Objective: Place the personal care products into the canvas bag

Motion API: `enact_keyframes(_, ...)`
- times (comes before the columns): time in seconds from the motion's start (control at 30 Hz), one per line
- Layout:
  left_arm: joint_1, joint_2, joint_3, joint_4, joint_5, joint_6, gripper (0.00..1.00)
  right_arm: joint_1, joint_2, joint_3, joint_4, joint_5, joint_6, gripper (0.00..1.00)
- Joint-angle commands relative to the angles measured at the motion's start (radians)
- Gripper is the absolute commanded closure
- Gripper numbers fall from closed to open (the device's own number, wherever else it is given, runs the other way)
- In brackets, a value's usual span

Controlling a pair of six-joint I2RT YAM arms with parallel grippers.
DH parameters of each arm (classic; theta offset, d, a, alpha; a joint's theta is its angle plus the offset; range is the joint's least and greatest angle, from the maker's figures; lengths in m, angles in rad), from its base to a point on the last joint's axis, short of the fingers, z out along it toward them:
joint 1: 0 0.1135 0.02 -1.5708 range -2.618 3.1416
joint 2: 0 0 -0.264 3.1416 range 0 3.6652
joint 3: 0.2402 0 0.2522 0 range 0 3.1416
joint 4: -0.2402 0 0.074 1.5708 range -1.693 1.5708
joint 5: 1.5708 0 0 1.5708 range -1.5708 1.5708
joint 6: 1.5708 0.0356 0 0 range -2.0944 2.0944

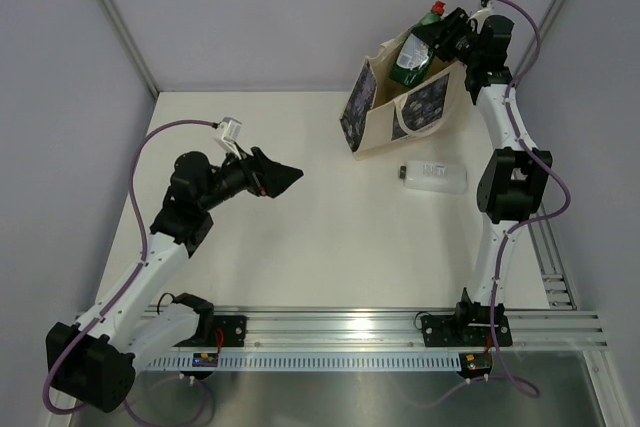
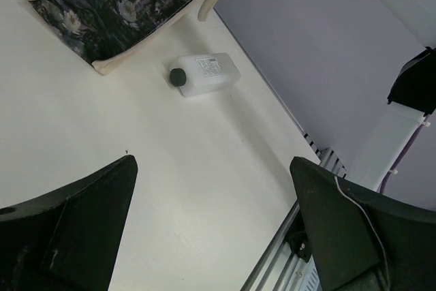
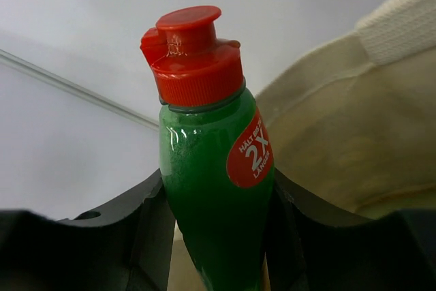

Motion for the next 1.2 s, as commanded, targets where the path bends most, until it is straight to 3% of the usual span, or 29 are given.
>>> enact_keyframes(0.0, 0.006, -0.034, -0.02, 0.014, -0.043, 0.003, 0.01, 0.011, -0.054, 0.094, 0.084, 0.025, -0.089, 1.0)
enact_keyframes(0.1, 0.007, -0.043, -0.025, 0.005, -0.05, 0.009, 0.01, 0.015, -0.049, 0.071, 0.064, 0.01, -0.16, 1.0)
enact_keyframes(0.37, 0.01, -0.034, -0.018, -0.006, -0.05, 0.029, 0.01, 0.079, -0.073, -0.016, -0.066, -0.003, -0.579, 1.0)
enact_keyframes(0.47, 0.012, -0.03, -0.022, -0.008, -0.05, 0.037, 0.01, 0.085, -0.075, -0.022, -0.105, 0.007, -0.648, 0.93)
enact_keyframes(0.5, 0.012, -0.03, -0.023, -0.008, -0.051, 0.038, 0.01, 0.09, -0.073, -0.021, -0.106, 0.008, -0.662, 0.89)
enact_keyframes(0.6, 0.015, -0.033, -0.025, -0.034, -0.08, 0.046, 0.01, 0.093, -0.078, -0.016, -0.177, 0.017, -0.756, 0.61)
enact_keyframes(0.63, 0.019, -0.033, -0.023, -0.046, -0.089, 0.054, 0.01, 0.094, -0.08, -0.004, -0.195, 0.025, -0.78, 0.44)
enact_keyframes(0.73, 0.026, -0.031, -0.005, -0.112, -0.143, 0.069, 0.01, 0.093, -0.087, 0.053, -0.279, 0.095, -0.875, 0.23)
enact_keyframes(0.77, 0.029, -0.028, 0.003, -0.144, -0.16, 0.084, 0.01, 0.094, -0.09, 0.067, -0.311, 0.118, -0.892, 0.11)
enact_keyframes(0.8, 0.03, -0.028, 0.014, -0.179, -0.189, 0.091, 0.01, 0.093, -0.099, 0.082, -0.327, 0.135, -0.916, 0.07)
enact_keyframes(0.87, 0.035, -0.028, 0.021, -0.202, -0.21, 0.104, 0.01, 0.084, -0.112, 0.133, -0.385, 0.154, -0.945, 0.01)
enact_keyframes(1.0, 0.044, -0.039, 0.035, -0.261, -0.27, 0.118, 0.01, 0.064, -0.196, 0.203, -0.531, 0.077, -1.068, 0.0)
enact_keyframes(1.07, 0.053, -0.057, 0.035, -0.276, -0.292, 0.121, 0.01, 0.054, -0.251, 0.179, -0.634, -0.079, -1.143, 0.01)
enact_keyframes(1.13, 0.062, -0.069, 0.026, -0.301, -0.333, 0.12, 0.01, 0.015, -0.328, 0.142, -0.759, -0.274, -1.342, 0.01)
enact_keyframes(1.17, 0.067, -0.088, 0.02, -0.305, -0.345, 0.121, 0.01, 0.002, -0.343, 0.145, -0.983, -0.323, -1.449, 0.01)
